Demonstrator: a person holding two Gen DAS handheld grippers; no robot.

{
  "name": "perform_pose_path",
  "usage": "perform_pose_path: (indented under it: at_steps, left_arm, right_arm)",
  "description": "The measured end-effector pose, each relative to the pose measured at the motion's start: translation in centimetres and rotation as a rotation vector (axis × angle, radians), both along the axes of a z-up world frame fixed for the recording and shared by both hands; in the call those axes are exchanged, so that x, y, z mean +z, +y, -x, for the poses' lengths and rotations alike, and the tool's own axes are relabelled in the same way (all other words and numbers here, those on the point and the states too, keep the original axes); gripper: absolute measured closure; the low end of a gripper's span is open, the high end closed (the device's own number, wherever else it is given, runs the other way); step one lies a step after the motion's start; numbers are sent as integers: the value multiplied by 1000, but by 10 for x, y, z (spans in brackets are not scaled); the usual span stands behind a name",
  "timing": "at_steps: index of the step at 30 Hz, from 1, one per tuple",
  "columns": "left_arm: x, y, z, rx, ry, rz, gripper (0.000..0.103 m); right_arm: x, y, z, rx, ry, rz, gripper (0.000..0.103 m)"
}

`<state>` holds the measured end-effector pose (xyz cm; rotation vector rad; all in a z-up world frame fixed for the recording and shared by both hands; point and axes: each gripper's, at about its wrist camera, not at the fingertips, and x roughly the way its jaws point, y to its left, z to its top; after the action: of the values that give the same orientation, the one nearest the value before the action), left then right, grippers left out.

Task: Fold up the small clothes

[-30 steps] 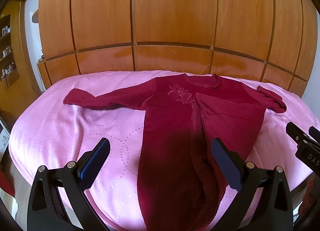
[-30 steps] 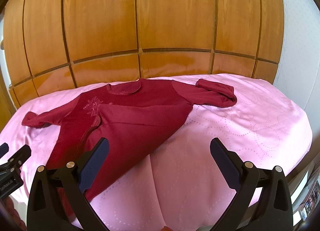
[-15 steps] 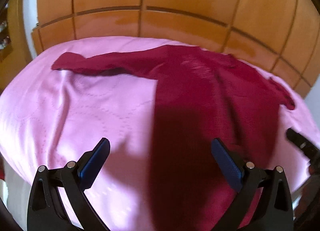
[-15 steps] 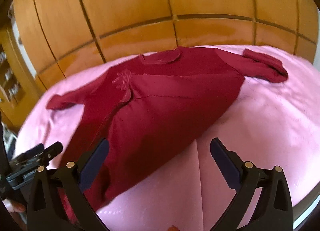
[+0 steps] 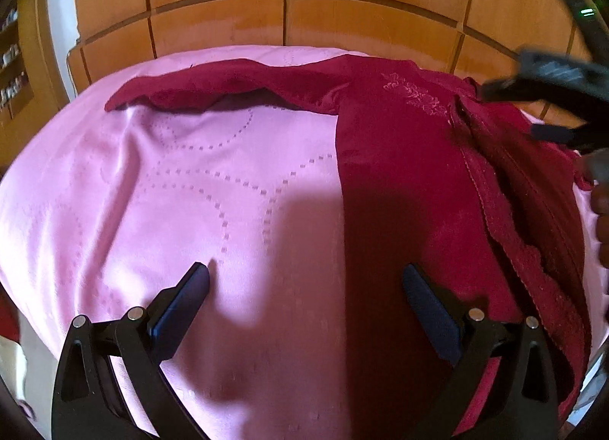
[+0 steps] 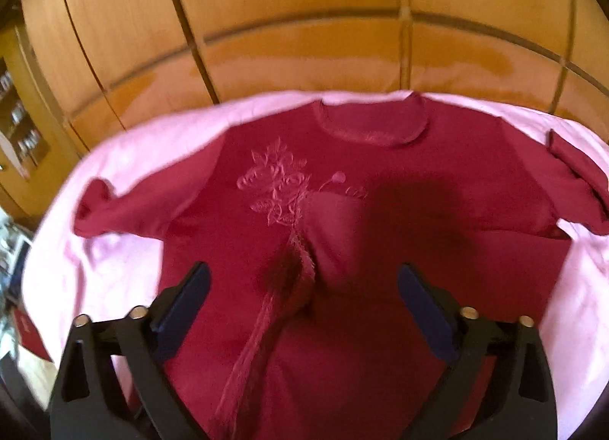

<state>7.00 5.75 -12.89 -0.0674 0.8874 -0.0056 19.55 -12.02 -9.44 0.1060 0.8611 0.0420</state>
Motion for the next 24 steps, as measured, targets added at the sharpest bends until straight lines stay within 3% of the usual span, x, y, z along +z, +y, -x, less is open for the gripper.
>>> perform_pose_path:
  at_steps: [2,3,4,5,7,8,13,20,24]
  left_arm:
    - [-2,1,1,1,-4,16,2]
    - [-3,1,1,0,-7,20,2]
    - [-3,1,0,0,-11,21,2]
    - [-4,1,1,0,-14,21,2]
    - [-5,1,2,0,-24,20,2]
    - [-6,1,3,2,-28,20,2]
    - [-7,0,5,10,-38,14,2]
    - [-5,1,6,18,-44,22,2]
    - [-5,0,8,30,-47,19,2]
  right_arm:
    - [-16,5,-13,-14,41,46,33]
    - [-24,1,-17,-22,63,43,46]
    - [-31,-3,-20,-31,80,27,59]
    - [-36,-12,-18,-49,81,5,65]
    - [-34,-24,-8,-54,53,-29,87]
    - [-30,-31,-1,-50,43,-59,90]
    - [-6,-71,57,-61,-55,-202,91]
    - [6,-133,143,-172,-123,-217,91]
    - [11,-144,158,-175,-147,-254,88]
